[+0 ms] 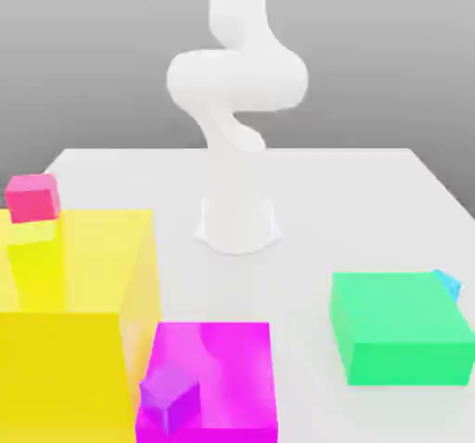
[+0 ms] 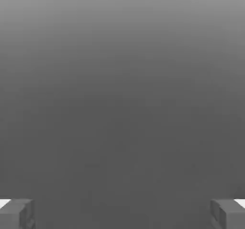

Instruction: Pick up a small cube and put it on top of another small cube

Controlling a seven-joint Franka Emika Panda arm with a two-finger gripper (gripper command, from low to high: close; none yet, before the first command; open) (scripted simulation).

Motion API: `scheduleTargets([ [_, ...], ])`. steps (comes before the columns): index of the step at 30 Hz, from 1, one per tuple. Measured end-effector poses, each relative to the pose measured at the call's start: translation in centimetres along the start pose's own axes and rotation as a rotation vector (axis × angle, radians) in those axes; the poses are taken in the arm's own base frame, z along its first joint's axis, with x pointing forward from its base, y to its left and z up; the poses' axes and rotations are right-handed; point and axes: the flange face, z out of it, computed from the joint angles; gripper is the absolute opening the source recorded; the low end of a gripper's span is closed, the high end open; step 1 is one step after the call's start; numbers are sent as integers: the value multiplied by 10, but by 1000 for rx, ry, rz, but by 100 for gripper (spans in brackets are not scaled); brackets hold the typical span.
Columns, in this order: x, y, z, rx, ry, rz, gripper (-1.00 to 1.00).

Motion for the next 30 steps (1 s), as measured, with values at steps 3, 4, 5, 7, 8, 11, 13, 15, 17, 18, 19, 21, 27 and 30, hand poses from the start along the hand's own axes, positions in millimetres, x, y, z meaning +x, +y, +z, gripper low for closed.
scheduleTargets([
  [3, -48, -32, 69, -62, -76, -259, 0],
  [4, -66, -40, 90, -77, -104, -345, 0],
  [5, -86, -48, 110, -88, -134, -431, 0],
  [7, -127, -59, 148, -102, -196, -603, 0],
  [8, -149, -63, 165, -104, -228, -688, 0],
  [11, -218, -68, 208, -91, -329, -940, 0],
  [13, -266, -66, 229, -65, -399, -1104, 0],
  [15, -315, -61, 246, -26, -470, -1265, 0],
  [17, -369, -54, 254, 33, -543, -1433, 0],
  [18, -397, -50, 255, 70, -579, -1520, 0],
  [19, -425, -45, 254, 112, -614, -1606, 0],
  [21, -472, -30, 252, 198, -684, -1757, 0],
  [27, -540, 1, 258, 357, -788, -1943, 0],
  [30, -552, 8, 272, 363, -789, -1945, 0],
])
